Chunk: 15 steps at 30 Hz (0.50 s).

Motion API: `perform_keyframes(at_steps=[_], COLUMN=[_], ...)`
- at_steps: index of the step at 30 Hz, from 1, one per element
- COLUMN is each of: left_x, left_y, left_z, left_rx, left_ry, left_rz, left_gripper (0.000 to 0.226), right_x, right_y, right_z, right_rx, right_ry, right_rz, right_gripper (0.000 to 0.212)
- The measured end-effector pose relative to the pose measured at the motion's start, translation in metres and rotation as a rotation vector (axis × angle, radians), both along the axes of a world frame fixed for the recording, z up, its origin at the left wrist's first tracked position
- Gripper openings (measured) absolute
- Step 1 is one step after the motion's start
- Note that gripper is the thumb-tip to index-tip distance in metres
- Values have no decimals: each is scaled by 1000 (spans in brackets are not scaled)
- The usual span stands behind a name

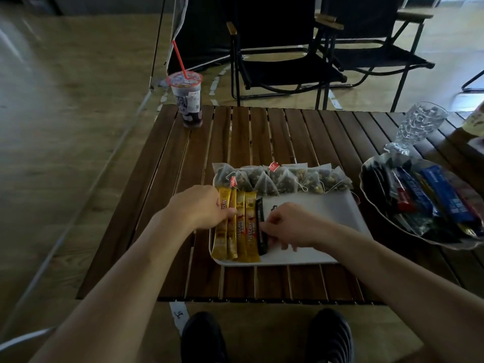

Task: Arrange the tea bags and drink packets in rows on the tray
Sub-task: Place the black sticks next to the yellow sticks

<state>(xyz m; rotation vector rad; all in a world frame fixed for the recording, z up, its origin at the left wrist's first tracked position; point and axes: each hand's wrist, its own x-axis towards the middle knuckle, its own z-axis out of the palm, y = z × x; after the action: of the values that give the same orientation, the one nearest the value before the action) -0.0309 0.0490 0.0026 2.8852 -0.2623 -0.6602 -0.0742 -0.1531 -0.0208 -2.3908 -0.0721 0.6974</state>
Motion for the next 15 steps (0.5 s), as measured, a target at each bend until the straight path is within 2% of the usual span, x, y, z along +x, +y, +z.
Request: perform_keyframes(at_steps=[10, 15], left_x=[1, 3], left_y=[-1, -2], left_z=[0, -1], left_rx=[-1, 5], left_ry=[11, 16], left_rz=[-19, -16], left_gripper=[40, 41], right_x=[2, -1], right_y=[-1, -4], right_z=[-9, -3], right_rx=[-21, -52], right_ry=[-42, -50], right_rz=[-26, 9], right_gripper=[29, 37])
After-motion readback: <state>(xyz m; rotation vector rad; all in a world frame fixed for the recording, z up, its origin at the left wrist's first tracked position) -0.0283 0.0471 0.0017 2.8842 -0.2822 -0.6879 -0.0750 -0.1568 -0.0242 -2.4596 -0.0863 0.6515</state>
